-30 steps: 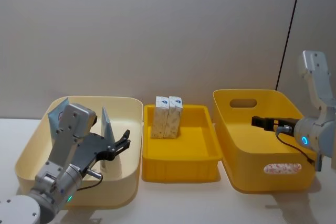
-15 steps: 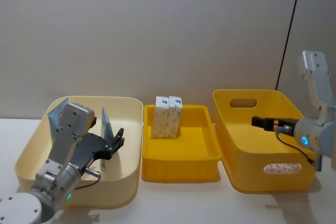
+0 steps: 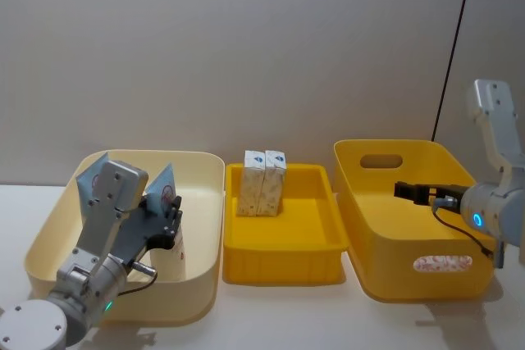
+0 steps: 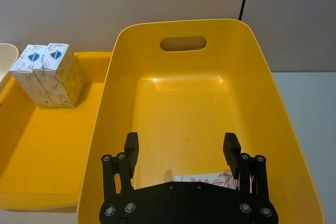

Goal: Bimanual collaborative sorting of washing and personal care products

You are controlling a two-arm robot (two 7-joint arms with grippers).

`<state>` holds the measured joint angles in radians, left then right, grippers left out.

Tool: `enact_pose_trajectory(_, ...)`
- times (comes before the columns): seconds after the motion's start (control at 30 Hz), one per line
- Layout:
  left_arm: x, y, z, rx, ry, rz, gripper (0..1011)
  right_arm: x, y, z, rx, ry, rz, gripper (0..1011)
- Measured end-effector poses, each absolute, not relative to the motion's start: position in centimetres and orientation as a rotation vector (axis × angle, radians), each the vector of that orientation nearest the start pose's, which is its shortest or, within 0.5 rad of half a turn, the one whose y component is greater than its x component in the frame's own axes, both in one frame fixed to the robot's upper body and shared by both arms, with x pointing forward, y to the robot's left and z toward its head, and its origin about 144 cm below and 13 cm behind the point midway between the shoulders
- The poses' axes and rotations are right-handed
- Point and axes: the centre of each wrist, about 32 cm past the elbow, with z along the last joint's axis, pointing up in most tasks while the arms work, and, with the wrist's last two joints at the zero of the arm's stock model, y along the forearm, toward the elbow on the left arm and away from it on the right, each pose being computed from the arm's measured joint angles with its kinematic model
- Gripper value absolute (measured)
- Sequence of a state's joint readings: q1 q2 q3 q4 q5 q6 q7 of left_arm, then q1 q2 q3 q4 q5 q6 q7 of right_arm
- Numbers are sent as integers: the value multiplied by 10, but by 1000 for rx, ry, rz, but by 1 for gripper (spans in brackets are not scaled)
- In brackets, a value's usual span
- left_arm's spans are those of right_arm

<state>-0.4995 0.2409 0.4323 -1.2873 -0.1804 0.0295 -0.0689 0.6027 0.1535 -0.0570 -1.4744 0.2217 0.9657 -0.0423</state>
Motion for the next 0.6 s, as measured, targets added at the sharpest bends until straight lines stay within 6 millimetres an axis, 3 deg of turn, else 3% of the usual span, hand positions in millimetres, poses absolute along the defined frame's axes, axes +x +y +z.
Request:
enact_pose_trajectory(0.03,576,192,1219,89,-230,1179,338,586,-259,1346,-358,373,-1507,1001)
enact_pose_trajectory(0.13,576,192,1219,89,-229,1180,257,586,-259,1346,-358,373,-1507,1001)
enact_pose_trajectory(0.6,577,192,1219,90,-229,1181,204,586,-259,1346,-358,373,-1507,1001)
